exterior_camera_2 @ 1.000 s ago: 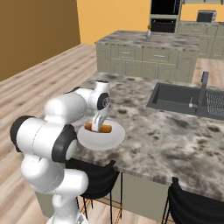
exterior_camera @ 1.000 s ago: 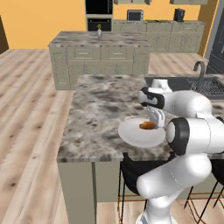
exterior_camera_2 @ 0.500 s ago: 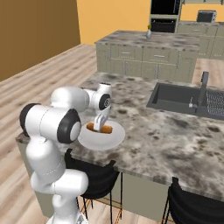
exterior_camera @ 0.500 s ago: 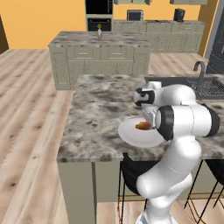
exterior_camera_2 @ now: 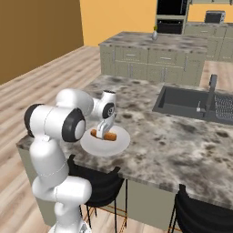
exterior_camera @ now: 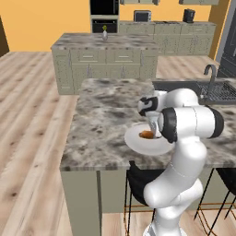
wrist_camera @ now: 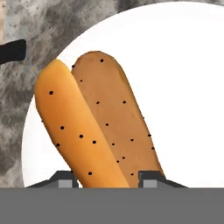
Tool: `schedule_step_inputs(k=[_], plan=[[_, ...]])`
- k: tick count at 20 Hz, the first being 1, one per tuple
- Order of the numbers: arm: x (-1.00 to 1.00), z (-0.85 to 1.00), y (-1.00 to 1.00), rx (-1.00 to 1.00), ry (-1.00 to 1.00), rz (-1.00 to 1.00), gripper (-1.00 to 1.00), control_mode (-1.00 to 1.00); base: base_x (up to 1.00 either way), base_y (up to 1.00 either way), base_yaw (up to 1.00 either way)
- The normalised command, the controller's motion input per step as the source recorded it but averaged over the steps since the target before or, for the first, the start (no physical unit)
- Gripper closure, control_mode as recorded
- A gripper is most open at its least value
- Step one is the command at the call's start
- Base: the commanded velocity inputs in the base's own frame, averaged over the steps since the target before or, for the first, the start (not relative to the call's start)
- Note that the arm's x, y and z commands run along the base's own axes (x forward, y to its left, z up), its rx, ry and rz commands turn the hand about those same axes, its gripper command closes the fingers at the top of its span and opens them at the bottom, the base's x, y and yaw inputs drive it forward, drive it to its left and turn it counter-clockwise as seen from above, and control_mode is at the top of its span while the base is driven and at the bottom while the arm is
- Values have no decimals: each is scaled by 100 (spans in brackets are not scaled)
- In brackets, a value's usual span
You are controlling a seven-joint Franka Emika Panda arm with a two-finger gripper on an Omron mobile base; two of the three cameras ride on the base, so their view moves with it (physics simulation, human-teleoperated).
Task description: Move the hot dog bun to the plate on the dining table and place the condiment next to that plate. Then navigate to the fridge and take the sausage and place it on the plate as well.
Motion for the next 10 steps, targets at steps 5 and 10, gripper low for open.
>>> schedule_step_inputs(k=[5,10], plan=[[20,-23,2,0,-4,-7,100,-100,0,0,0],[11,-20,2,0,-2,-7,100,-100,0,0,0]])
